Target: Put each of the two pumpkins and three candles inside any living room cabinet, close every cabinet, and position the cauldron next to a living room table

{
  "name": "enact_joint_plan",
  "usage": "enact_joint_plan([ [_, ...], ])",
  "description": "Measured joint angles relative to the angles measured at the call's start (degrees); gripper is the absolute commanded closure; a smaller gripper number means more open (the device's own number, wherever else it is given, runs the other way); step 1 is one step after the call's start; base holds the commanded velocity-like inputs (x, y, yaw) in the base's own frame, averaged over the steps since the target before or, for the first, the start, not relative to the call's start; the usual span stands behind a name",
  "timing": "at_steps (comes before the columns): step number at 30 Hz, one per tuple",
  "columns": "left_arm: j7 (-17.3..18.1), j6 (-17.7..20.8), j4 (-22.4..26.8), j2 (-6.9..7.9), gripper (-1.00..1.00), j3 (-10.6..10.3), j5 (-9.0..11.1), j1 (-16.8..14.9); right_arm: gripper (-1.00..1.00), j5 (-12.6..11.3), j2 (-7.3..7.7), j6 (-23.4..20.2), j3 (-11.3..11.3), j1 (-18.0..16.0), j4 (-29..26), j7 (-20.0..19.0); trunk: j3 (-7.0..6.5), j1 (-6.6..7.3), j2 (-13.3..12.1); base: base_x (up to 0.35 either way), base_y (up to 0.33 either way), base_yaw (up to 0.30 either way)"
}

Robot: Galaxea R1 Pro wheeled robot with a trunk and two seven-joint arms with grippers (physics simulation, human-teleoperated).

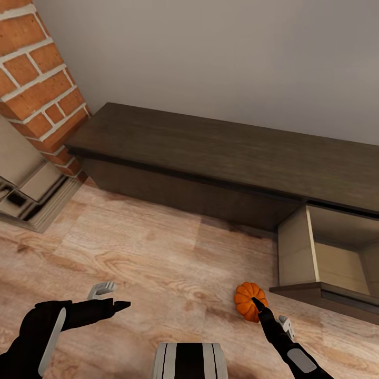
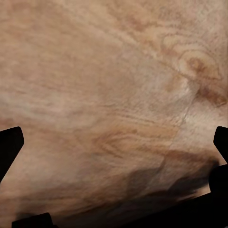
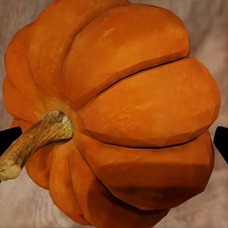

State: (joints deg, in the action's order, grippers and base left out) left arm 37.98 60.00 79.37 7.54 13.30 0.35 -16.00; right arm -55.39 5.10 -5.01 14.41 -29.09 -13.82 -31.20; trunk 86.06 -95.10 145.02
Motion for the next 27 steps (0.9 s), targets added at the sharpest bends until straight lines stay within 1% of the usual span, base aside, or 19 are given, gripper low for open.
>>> enact_joint_plan([
  [12, 0.1, 0.0, 0.0, 0.0, -1.0, 0.0, 0.0, 0.0, -1.0, 0.0, -0.02, 0.0, 0.0, 0.0, 0.0, 0.0, 0.0, 0.0, 0.0, 0.0, 0.0, 0.0],
  [14, 0.1, 0.0, 0.0, 0.01, -1.0, 0.0, 0.0, 0.0, -1.0, 0.0, -0.01, 0.0, 0.0, 0.0, 0.0, 0.0, 0.44, -0.05, 0.0, 0.0, 0.0, 0.0],
  [27, 0.1, 0.0, 0.0, 0.02, -1.0, 0.0, 0.0, 0.0, -1.0, 0.0, -0.08, 0.0, 0.0, 0.0, 0.0, 0.0, 0.44, -0.05, 0.0, 0.0, 0.0, 0.0],
])
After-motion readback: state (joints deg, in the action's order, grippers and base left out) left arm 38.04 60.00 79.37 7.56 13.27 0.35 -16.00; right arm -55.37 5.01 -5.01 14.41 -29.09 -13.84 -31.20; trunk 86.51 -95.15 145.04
